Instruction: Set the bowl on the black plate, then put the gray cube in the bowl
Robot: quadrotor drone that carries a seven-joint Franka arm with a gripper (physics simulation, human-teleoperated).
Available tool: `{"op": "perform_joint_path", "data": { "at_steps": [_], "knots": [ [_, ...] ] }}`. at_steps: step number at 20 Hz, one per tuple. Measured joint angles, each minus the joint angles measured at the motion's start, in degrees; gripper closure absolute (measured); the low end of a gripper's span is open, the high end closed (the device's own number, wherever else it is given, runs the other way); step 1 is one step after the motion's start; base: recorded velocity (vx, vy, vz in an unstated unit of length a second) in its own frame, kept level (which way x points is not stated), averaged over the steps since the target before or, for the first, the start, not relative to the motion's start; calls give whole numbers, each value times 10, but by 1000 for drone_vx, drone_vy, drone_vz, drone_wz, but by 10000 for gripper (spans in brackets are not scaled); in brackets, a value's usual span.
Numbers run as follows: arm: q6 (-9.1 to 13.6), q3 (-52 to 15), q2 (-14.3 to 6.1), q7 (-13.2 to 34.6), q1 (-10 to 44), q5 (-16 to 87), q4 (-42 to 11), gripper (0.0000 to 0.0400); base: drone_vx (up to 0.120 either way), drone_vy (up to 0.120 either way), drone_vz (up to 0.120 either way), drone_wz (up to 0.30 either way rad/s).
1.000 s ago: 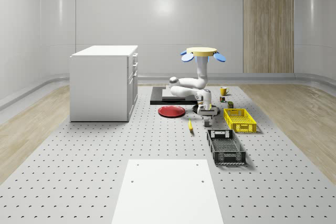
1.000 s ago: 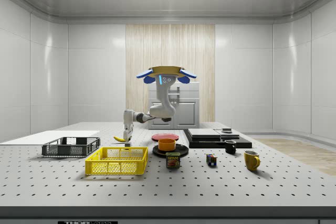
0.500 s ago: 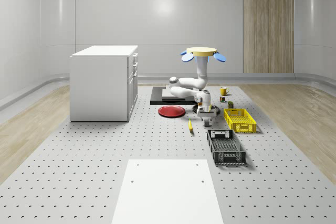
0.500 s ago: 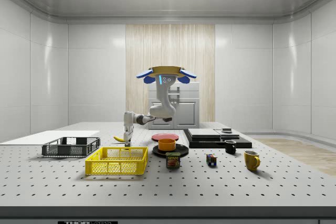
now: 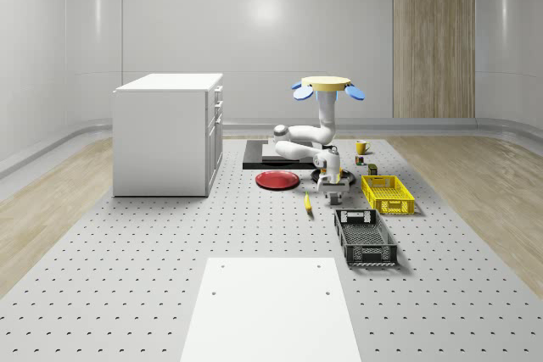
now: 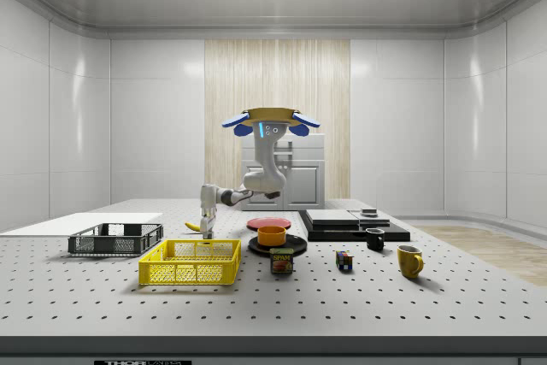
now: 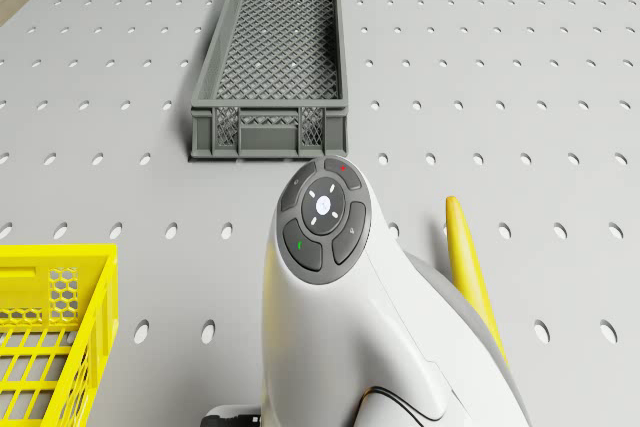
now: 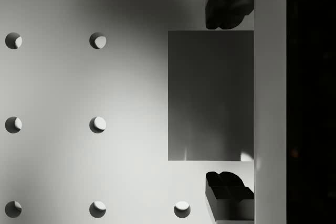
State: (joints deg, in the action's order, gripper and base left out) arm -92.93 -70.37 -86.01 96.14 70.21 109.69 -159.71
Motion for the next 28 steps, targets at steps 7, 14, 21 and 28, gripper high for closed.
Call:
{"op": "perform_joint_path", "data": {
  "at_steps": [7, 14, 21, 28],
  "knots": [
    [-7, 13, 0, 0, 5, 12, 8, 73, 0, 0, 0, 0],
    [-8, 16, 0, 0, 7, 15, 10, 136, 0, 0, 0, 0],
    [-4, 5, 0, 0, 5, 4, 6, 147, 0, 0, 0, 0],
    [13, -39, -2, 1, -1, -37, -7, 149, 0, 0, 91, 0]
  ]
}}
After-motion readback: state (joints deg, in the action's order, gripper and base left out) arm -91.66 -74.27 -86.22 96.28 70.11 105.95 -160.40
